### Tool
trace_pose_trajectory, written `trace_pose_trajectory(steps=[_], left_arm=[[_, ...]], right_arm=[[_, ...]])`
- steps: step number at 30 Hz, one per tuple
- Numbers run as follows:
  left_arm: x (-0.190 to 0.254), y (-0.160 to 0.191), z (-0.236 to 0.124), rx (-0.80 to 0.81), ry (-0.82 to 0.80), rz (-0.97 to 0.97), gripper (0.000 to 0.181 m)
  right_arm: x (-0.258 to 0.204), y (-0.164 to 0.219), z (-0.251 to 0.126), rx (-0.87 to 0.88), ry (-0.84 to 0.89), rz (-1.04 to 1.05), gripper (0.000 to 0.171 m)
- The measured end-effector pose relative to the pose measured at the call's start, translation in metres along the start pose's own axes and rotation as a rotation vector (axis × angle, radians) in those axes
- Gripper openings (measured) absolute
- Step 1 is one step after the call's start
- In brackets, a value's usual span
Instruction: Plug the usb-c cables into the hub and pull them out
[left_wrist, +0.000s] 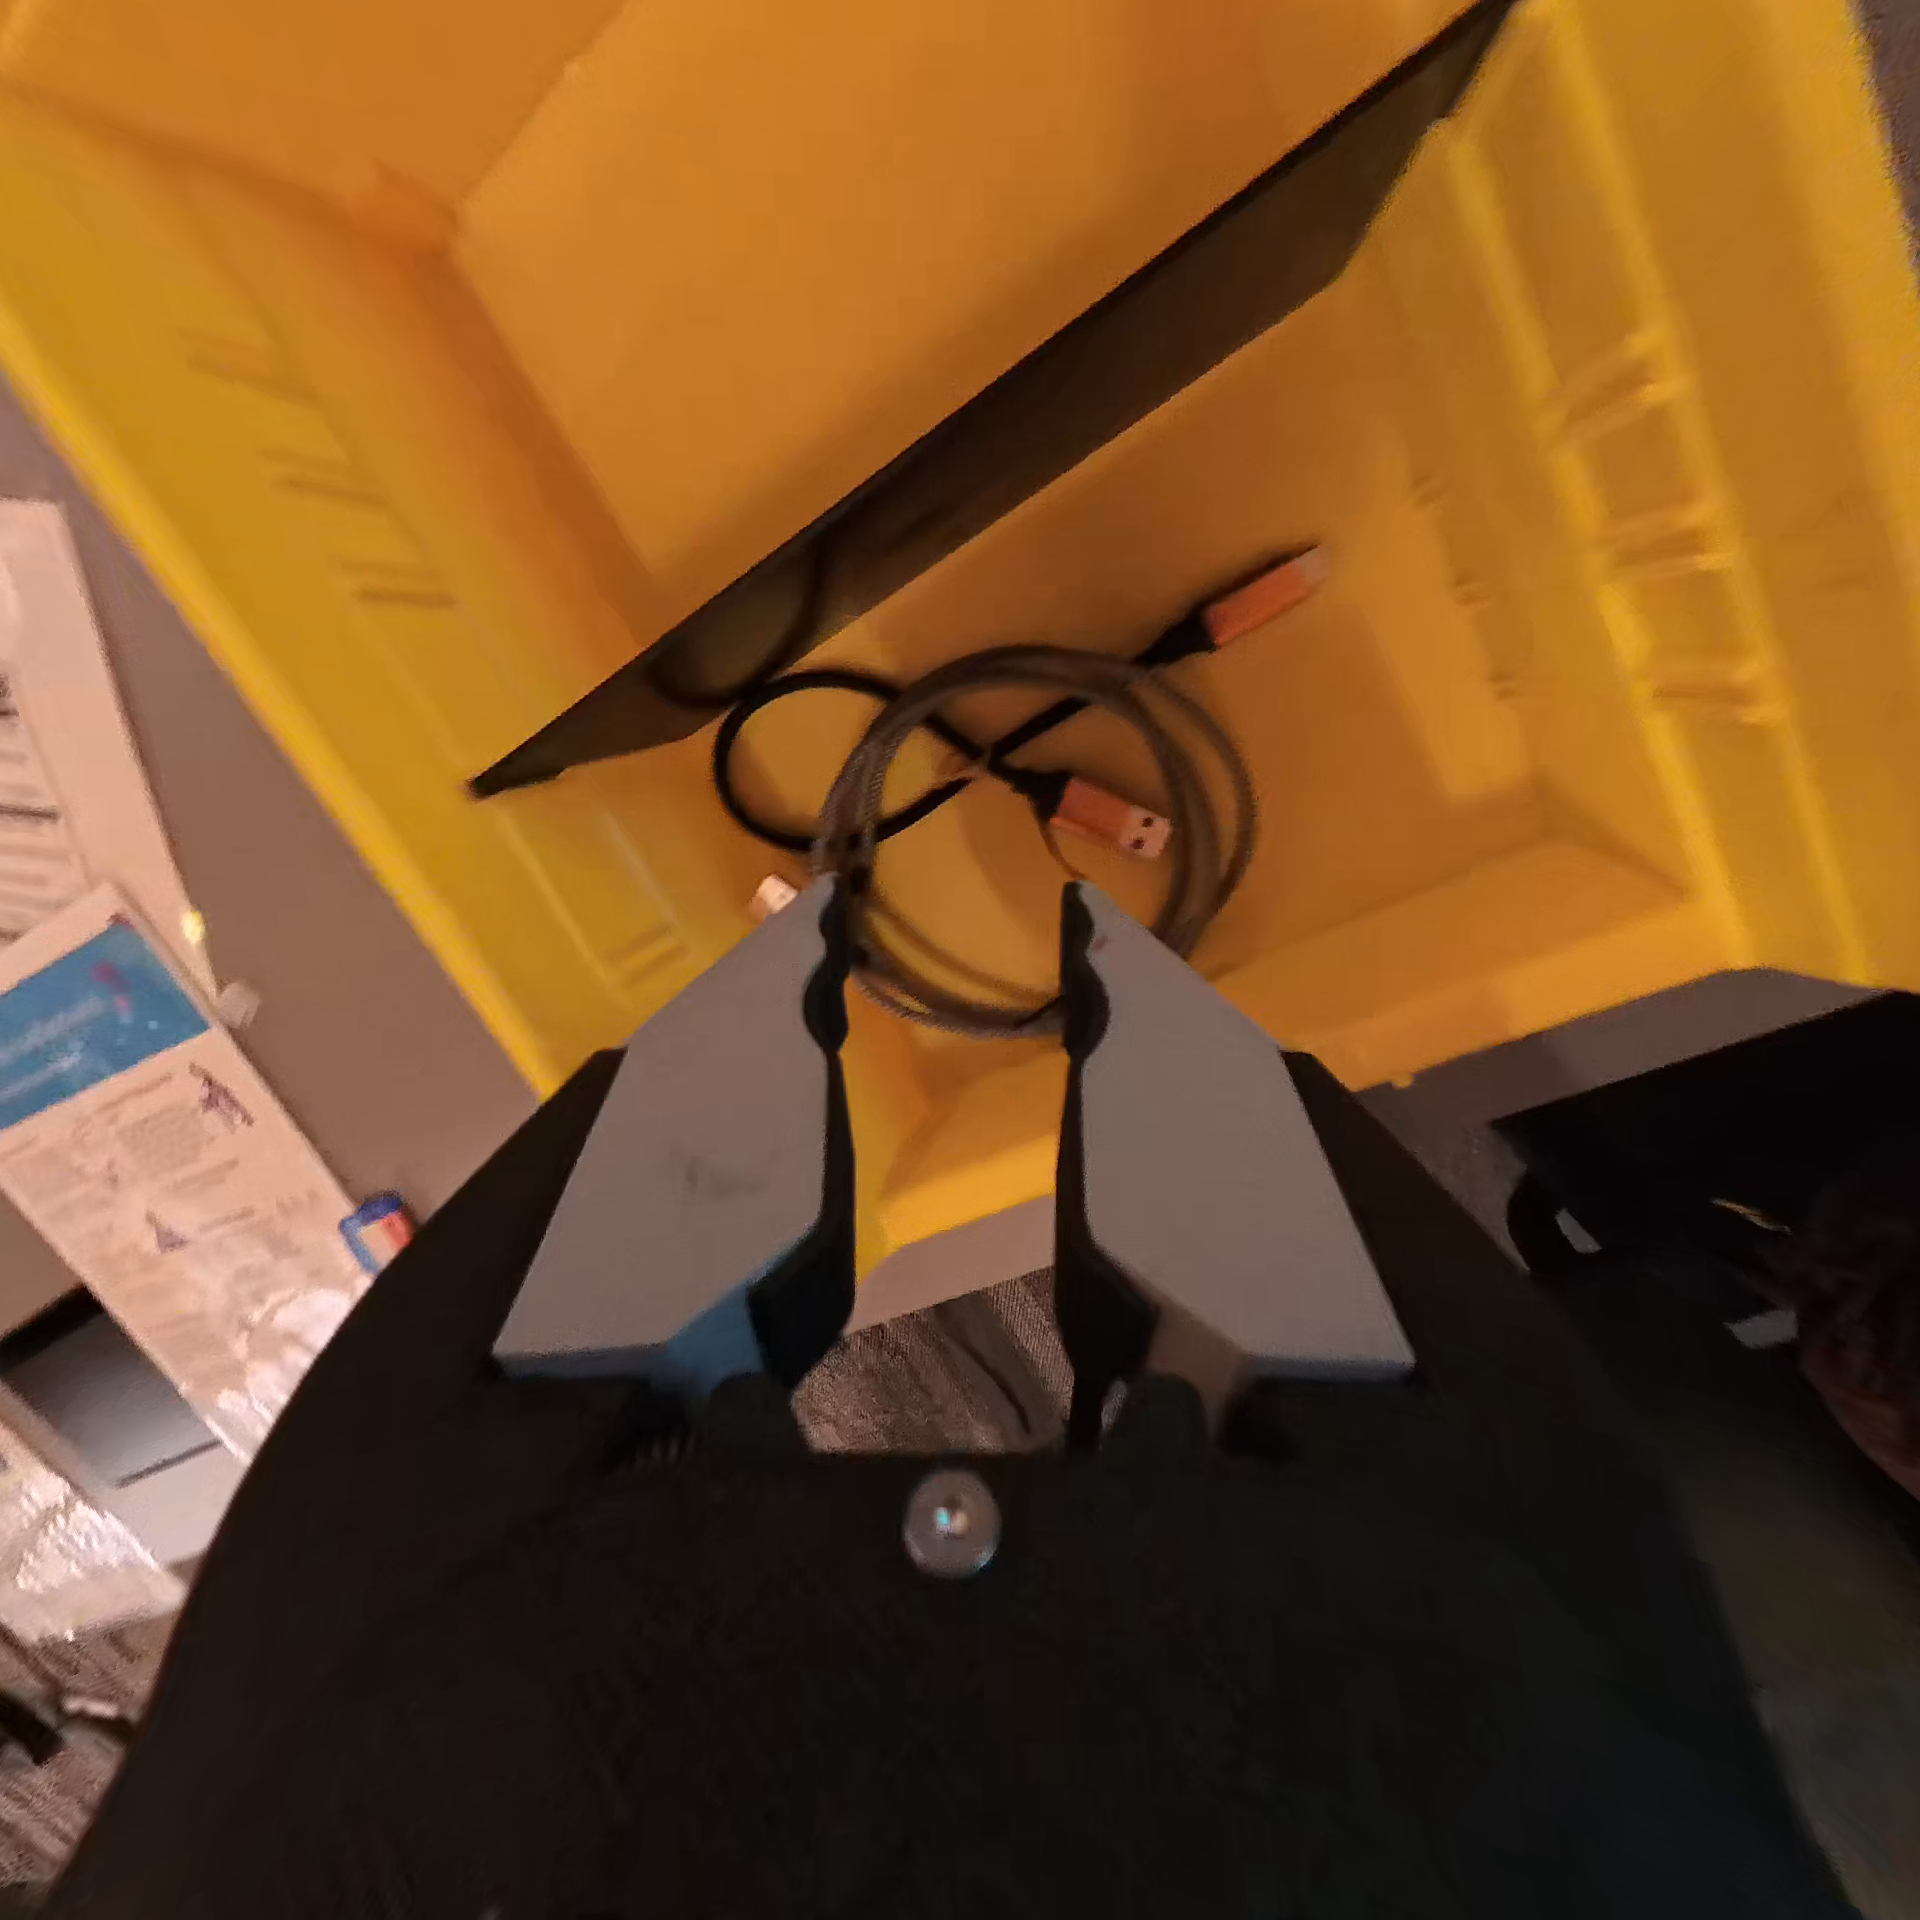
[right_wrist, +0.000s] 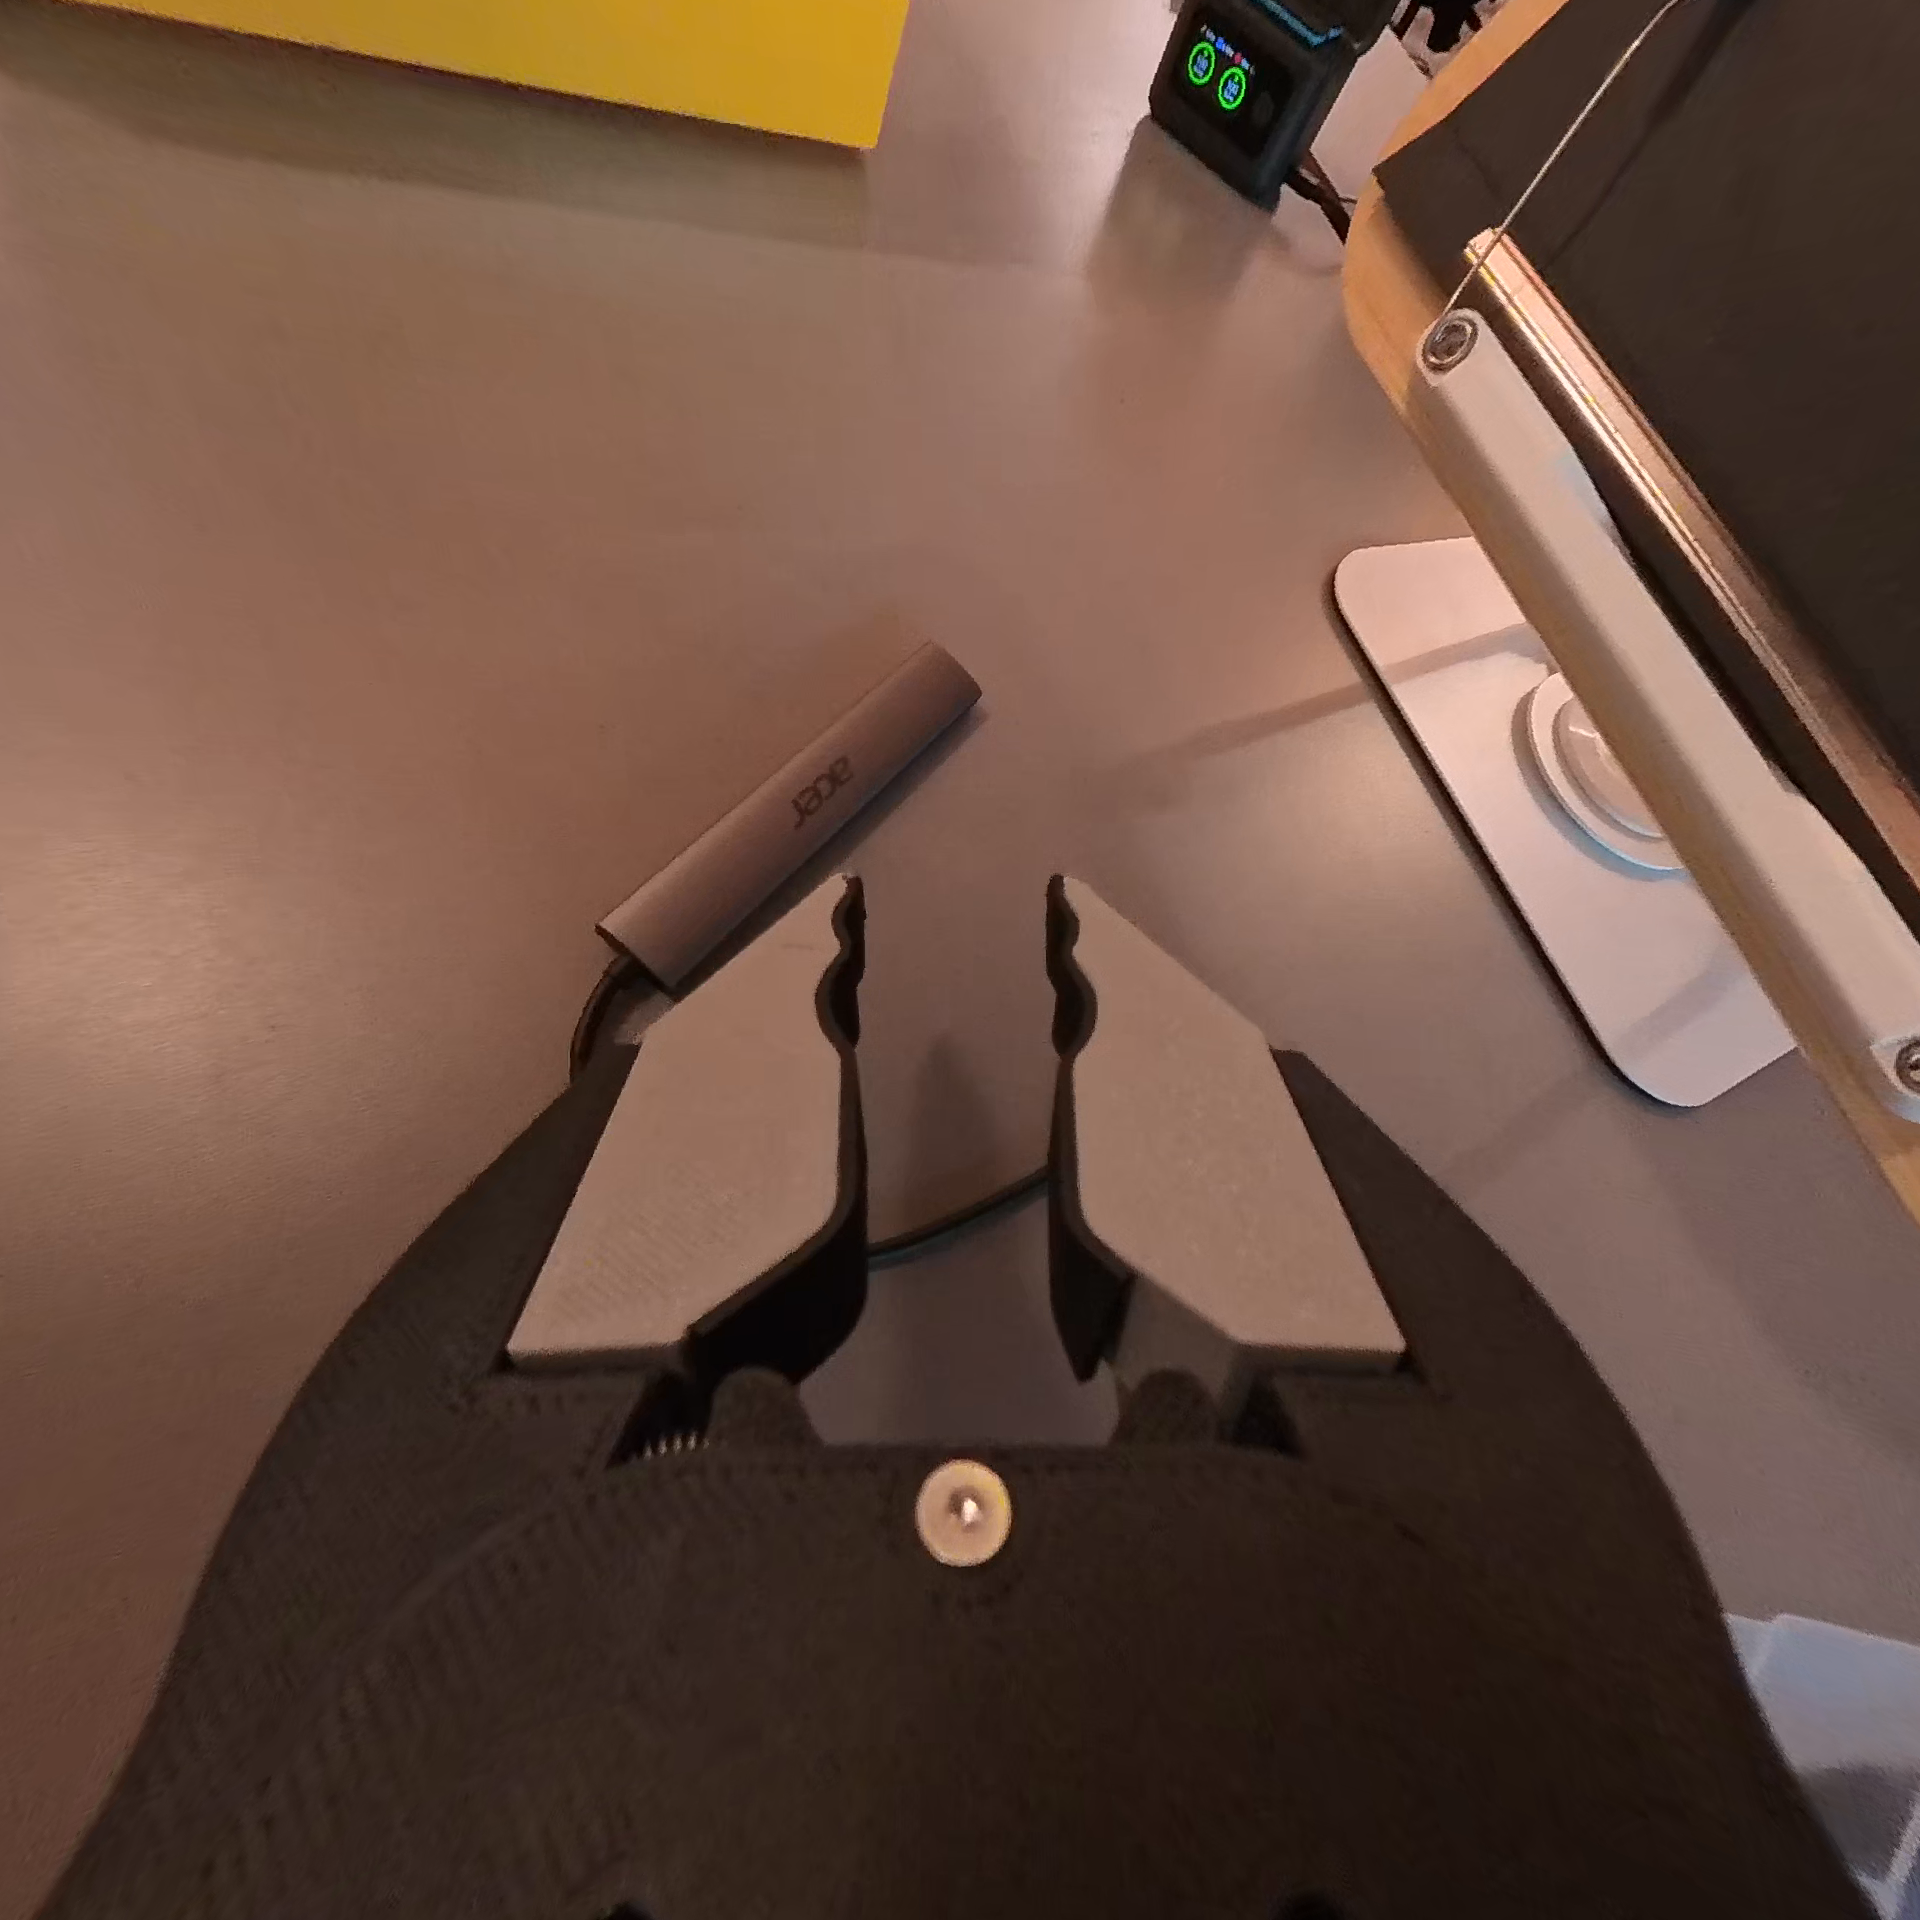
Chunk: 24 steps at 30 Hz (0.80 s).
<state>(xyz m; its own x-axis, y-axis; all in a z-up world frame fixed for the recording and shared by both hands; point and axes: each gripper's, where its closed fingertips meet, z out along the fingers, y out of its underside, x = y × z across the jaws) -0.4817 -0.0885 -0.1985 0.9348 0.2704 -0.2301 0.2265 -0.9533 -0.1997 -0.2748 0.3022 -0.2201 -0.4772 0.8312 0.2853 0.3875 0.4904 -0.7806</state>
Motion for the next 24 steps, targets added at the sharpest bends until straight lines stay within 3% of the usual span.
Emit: trace_pose_trajectory(steps=[8,13,16,20,24], left_arm=[[0.024,0.005,0.048,-0.120,0.056,0.124,0.026],[0.015,-0.025,0.033,0.076,0.049,0.079,0.026],[0.023,-0.048,0.020,0.213,0.134,0.062,0.025],[0.022,-0.049,0.039,0.178,0.148,0.063,0.026],[0.045,-0.049,0.053,0.135,0.311,0.075,0.026]], right_arm=[[0.000,0.004,0.002,-0.014,0.002,0.001,0.032],[0.001,0.007,0.003,-0.025,0.000,0.001,0.031],[0.000,0.008,0.004,-0.034,0.001,-0.001,0.031],[-0.001,0.008,0.004,-0.035,0.005,-0.004,0.031],[-0.001,0.012,0.006,-0.047,0.001,0.000,0.031]])
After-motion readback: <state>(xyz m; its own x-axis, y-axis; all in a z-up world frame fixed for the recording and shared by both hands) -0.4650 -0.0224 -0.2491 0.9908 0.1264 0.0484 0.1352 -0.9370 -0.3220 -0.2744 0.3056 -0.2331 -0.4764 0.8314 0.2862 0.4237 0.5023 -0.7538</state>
